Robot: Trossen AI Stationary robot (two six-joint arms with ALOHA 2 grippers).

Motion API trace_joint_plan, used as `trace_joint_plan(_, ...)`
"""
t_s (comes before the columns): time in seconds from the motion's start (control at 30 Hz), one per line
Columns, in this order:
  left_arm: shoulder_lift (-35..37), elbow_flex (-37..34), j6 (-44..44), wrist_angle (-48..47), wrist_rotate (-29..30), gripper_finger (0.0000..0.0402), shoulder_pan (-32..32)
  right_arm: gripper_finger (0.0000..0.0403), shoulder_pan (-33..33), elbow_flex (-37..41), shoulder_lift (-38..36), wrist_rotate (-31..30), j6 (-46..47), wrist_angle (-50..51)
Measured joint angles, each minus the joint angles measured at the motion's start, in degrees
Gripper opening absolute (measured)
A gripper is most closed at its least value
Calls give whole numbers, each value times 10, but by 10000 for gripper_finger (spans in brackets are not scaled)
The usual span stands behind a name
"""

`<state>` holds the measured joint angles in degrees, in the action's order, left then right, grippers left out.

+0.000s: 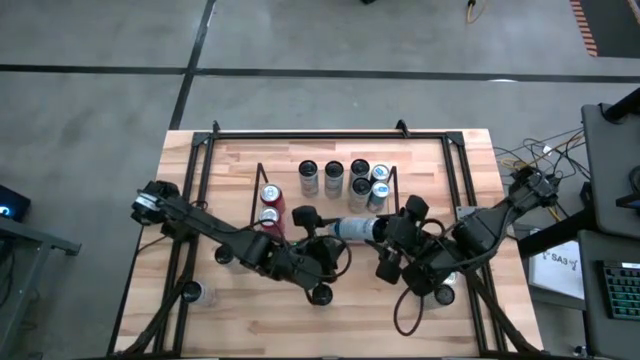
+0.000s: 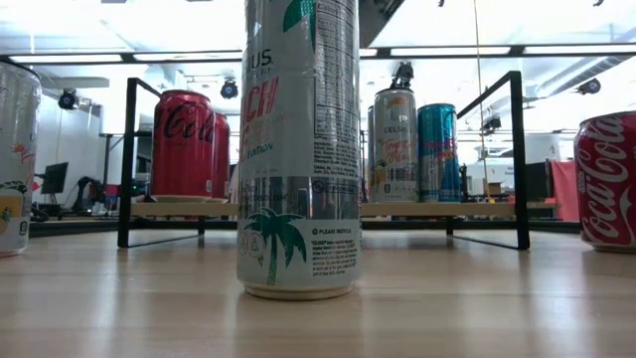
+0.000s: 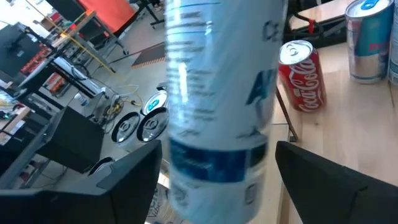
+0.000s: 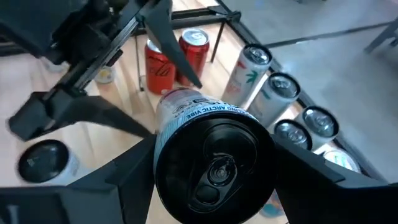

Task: Place canned beverage on shelf
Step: Put the white and blue soda can on the shelf aligned with the other white and blue soda can

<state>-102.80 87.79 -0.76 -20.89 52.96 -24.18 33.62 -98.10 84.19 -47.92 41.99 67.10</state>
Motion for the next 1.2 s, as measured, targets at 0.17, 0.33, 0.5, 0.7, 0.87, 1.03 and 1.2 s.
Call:
trace_joint_plan(0.17,-3,-2,4,16,-8,299,8,254,-14,0,13,-1,-52,-42)
trace_joint_plan(0.33,-13,-2,4,19,-6,299,14,254,-18,0,19,1,-86,-77)
trace_joint_plan(0.5,-24,-2,1,19,8,297,16,254,-20,0,19,-1,-88,-83)
trace_joint_plan(0.7,-27,-2,-7,20,31,240,16,259,-20,0,19,0,-94,-83)
trace_joint_plan(0.87,-27,-2,-7,23,39,228,15,293,-20,0,19,-1,-102,-85)
trace_joint_plan(1.03,-27,-2,-7,11,50,228,15,298,-21,0,17,-10,-134,-108)
trace_joint_plan(1.2,-24,-10,-7,2,51,228,12,295,-20,0,6,-6,-178,-130)
